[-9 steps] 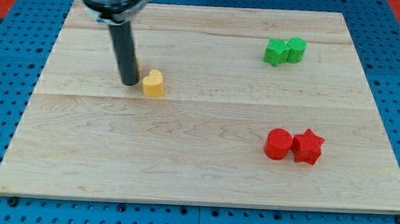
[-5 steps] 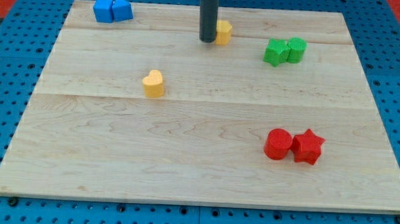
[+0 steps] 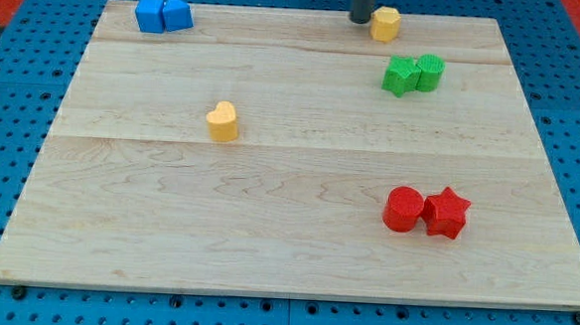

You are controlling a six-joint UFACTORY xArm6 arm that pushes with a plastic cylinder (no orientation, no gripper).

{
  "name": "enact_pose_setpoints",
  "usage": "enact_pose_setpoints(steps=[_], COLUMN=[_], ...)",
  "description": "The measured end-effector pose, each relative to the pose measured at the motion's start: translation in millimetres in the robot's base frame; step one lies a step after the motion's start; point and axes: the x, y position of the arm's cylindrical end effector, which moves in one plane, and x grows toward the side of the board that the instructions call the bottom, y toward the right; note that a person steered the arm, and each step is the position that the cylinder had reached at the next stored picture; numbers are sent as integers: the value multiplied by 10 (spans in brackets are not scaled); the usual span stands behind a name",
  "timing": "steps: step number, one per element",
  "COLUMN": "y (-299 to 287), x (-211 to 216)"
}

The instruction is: Move the yellow hexagon vertical to the green star

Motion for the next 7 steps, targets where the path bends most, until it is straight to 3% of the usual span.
enact_pose_setpoints(steps=[1, 2, 3, 5, 6, 7], y=[134, -281, -1123, -1390, -1915, -1956], x=[36, 200, 728, 2337, 2599, 2348])
